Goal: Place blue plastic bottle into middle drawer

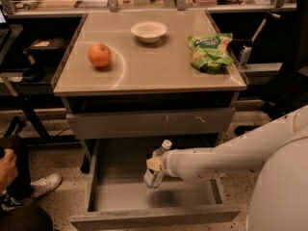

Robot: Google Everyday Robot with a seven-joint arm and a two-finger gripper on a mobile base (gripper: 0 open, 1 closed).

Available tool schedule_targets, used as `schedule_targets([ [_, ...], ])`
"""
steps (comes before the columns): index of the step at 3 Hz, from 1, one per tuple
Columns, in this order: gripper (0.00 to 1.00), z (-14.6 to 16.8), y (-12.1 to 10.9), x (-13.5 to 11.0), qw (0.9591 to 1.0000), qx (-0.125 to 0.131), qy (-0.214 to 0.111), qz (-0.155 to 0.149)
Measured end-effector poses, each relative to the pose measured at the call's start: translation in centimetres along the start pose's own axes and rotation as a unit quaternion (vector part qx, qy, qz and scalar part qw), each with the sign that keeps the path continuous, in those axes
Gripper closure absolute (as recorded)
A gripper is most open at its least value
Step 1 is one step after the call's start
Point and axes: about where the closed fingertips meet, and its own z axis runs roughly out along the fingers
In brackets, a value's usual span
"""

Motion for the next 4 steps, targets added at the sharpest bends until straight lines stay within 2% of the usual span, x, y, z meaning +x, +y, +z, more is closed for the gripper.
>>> schedule_targets([
  [1,1.00,0.8,-0.4,0.1,0.9998,0.001,-0.007,0.020],
  [2,1.00,2.2,-1.8,-0.1,0.9987,0.027,-0.027,0.035],
  [4,1.00,4.8,-3.0,-1.2,0.9940,0.076,-0.061,0.049],
])
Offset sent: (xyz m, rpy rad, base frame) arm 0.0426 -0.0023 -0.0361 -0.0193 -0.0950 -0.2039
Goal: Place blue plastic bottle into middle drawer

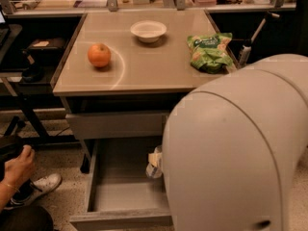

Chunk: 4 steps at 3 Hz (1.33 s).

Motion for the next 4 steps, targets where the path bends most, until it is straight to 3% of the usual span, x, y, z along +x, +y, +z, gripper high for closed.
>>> schedule_targets([
  [2,1.00,1.5,-1.6,0.5,0.9979,0.057,-0.029,0.006],
  [4,1.00,2.2,-4.0,0.4,0.9911,0.114,-0.069,0.010],
])
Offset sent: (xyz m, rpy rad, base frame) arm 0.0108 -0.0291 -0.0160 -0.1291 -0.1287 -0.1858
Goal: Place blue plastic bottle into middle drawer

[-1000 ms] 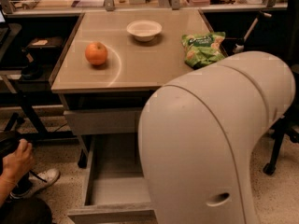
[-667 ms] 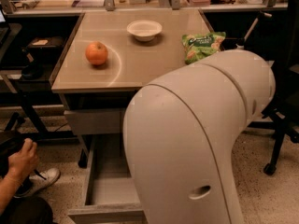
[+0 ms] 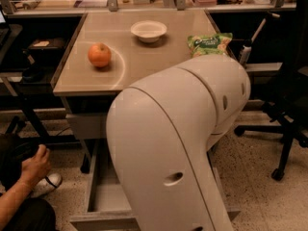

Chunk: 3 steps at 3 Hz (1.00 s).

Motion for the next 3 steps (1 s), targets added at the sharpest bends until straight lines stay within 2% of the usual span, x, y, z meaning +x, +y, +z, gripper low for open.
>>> schedule_targets([
  [2,1.00,2.7,-1.4,1.7,0.9995,0.029,0.013,0.006],
  [3,1.00,3.0,-1.5,1.9,0.9992,0.034,0.018,0.007],
])
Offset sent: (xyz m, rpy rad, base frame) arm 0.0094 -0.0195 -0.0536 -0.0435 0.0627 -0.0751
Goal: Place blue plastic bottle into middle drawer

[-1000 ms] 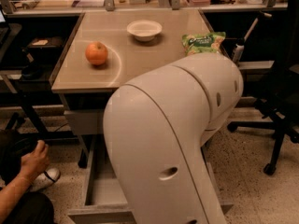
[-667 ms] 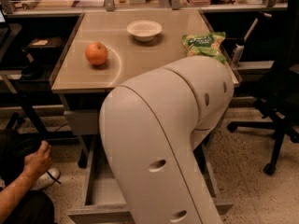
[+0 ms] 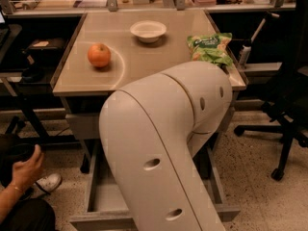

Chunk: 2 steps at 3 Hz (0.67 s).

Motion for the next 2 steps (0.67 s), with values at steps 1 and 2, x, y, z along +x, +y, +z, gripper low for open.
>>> schedule_targets([
  [1,0.81,0.00,0.00,0.00,1.0000,0.000,0.000,0.000],
  [2,0.58,0.00,0.00,0.00,1.0000,0.000,0.000,0.000],
])
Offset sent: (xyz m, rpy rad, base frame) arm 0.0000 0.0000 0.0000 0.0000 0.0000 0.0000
